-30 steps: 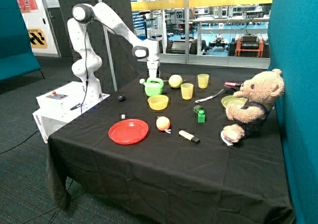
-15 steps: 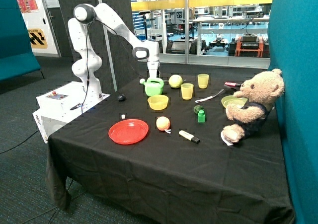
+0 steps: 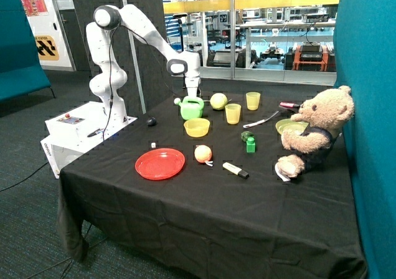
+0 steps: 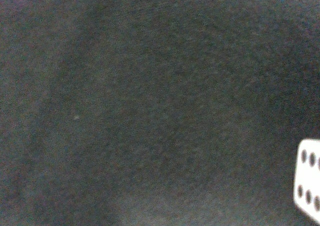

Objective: Roll the dices in the bowl

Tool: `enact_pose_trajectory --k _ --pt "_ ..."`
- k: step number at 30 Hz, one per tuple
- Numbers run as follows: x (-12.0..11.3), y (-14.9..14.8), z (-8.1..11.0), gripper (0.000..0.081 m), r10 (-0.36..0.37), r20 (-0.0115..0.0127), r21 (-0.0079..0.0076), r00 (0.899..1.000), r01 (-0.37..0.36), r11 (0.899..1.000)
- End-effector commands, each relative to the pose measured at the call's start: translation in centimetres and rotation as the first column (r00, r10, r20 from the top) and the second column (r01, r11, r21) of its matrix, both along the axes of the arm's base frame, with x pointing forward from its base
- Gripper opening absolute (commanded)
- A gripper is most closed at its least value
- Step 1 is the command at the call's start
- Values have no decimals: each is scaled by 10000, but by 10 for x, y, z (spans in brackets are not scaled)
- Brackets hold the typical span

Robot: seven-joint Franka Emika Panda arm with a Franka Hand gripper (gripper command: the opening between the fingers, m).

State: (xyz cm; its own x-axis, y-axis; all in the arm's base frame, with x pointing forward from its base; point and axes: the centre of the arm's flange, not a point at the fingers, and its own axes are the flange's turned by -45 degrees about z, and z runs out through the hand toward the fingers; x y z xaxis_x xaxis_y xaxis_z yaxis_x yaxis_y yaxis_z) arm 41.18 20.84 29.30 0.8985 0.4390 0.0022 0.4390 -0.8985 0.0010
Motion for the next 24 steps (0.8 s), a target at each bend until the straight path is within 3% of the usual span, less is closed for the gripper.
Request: enact_pose_trajectory --k 1,24 --pt "8 -7 -5 420 -62 -24 -1 10000 62 10000" --pt "10 -4 -19 371 -22 -24 -1 10000 22 10000"
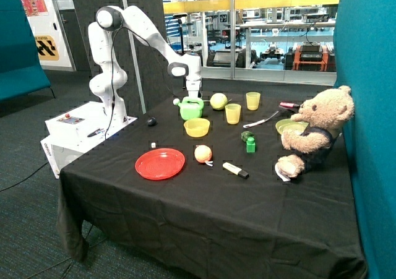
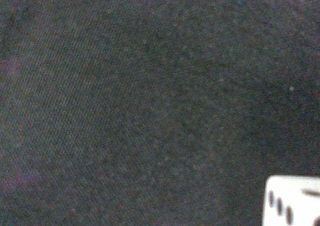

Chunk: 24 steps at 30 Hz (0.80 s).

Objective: Roll the dices in the bowl

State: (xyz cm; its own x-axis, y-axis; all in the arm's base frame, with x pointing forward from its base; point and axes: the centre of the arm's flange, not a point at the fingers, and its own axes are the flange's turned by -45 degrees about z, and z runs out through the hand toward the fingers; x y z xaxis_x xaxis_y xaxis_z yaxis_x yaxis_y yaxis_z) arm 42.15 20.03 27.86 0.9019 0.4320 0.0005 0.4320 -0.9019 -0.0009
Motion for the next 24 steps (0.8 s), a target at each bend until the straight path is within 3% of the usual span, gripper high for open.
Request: enact_pose_trajectory --k 1,7,9,12,24 --pt "0 5 -5 369 76 0 -11 10000 -76 10000" --pt "0 9 -6 358 131 0 -11 9999 -131 9999" --pt "0 10 -7 300 130 0 -11 9999 -130 9999" --pt "3 11 -8 346 60 0 -11 10000 -60 10000" --pt "10 8 -11 334 -115 0 -11 9999 115 9999"
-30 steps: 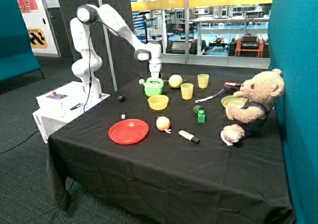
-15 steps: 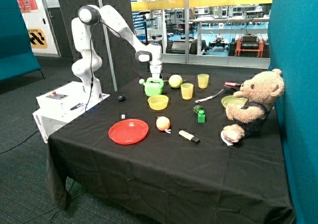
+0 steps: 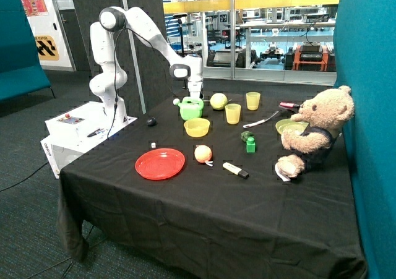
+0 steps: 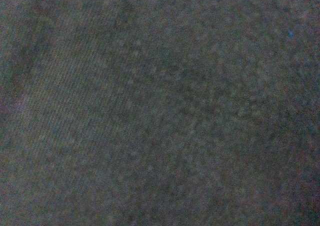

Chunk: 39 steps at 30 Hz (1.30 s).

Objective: Roll the dices in the bowl

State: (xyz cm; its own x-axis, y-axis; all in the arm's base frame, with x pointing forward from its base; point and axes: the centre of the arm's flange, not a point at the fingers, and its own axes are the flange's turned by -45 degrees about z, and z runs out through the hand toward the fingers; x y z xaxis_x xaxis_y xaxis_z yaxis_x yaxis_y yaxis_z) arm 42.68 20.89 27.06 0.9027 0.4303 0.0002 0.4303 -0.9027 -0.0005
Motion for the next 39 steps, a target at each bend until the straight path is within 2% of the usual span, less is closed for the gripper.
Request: enact_pose_trajectory --k 1,7,8,10,11,13,36,39 --pt "5 -1 -4 335 -108 1 -5 9999 108 9999" --pt "3 1 -5 279 -104 1 -5 9999 104 9999" --pt "3 1 -5 231 -120 1 -5 9999 120 9999" --pt "3 2 -5 78 -157 1 -5 9999 157 9999" --pt "3 2 -5 39 -174 1 -5 9998 174 9998" --pt "4 2 -5 10 -243 1 -5 9997 243 9997" --pt "5 8 -6 0 -161 1 -5 9999 161 9999" --pt "4 9 -1 0 8 1 -5 10000 -8 10000"
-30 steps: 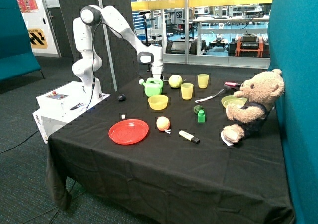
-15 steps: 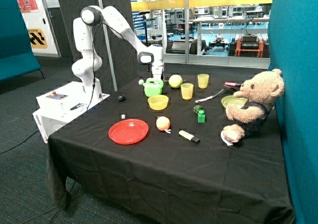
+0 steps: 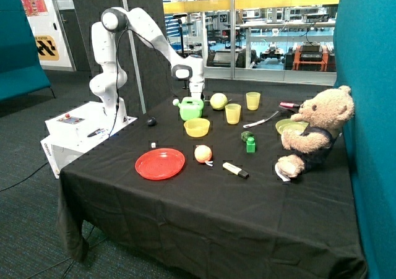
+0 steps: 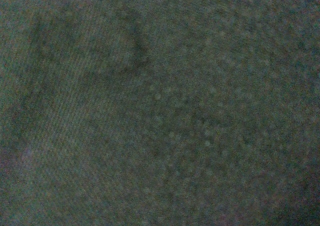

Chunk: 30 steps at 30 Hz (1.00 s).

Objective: Roll the dices in the bowl

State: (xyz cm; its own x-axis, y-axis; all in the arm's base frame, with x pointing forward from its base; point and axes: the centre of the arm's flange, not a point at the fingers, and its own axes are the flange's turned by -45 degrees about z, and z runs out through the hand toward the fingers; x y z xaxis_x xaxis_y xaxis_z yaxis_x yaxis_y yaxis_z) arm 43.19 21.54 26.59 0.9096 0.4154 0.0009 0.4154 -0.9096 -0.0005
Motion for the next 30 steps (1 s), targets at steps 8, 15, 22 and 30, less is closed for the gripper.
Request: enact_pose_trajectory --k 8,15,22,30 --pt "0 4 34 0 557 -6 -8 9984 -557 9984" --pt "9 -2 71 0 844 -6 -8 9964 -844 9964" --pt "19 -14 106 0 941 -6 -8 9956 -941 9956" --pt "37 -38 138 0 630 -6 -8 9980 -630 9980"
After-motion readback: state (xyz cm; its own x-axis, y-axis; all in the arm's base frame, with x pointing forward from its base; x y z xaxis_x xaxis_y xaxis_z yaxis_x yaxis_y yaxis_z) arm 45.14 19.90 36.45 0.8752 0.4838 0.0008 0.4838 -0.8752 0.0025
